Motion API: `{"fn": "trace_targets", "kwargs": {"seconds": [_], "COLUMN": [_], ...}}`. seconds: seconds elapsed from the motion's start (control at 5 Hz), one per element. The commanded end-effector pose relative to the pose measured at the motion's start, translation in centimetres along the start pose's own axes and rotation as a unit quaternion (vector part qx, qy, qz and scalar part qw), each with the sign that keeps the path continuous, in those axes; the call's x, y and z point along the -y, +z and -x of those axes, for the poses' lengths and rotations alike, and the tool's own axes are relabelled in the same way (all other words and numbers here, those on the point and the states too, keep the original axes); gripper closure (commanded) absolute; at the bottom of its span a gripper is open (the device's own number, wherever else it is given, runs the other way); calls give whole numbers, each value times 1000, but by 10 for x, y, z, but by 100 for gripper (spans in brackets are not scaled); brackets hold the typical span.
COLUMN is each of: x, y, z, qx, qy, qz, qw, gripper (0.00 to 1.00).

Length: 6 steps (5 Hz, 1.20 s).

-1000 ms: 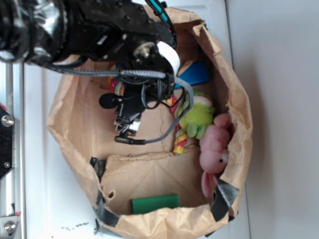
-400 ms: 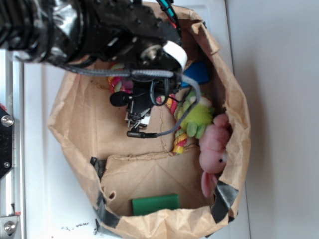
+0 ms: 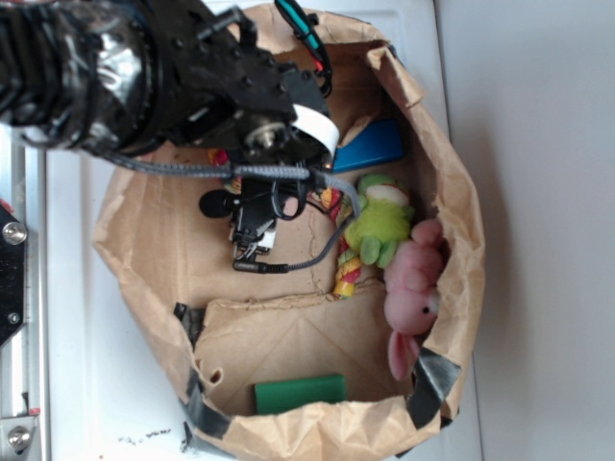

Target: Grab the multicolored rope.

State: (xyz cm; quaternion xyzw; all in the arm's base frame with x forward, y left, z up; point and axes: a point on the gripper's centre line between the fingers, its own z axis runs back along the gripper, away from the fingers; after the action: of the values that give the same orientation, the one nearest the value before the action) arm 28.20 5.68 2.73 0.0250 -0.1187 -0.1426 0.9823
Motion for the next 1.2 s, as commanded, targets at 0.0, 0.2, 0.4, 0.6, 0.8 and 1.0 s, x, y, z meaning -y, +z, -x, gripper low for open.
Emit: {"fn": "trace_targets", "kwargs": {"seconds": [0.0,0.2,0.4,0.6,0.8,1.0], "x": [9,8,6,3,2,-1], "y": [-1,-3,-3,-3,-3,-4], "z": [-7,-9,-11,-12,-12,-12], "qx": [-1,-5,-8,-7,-8,-7], "qy": [-8,-2,5,11,13,17], "qz": [-6,-6,-5,-5,-7,-7], "qw": [1000,1000,1000,1000,1000,1000], "gripper": [0,0,100,100,100,100]}}
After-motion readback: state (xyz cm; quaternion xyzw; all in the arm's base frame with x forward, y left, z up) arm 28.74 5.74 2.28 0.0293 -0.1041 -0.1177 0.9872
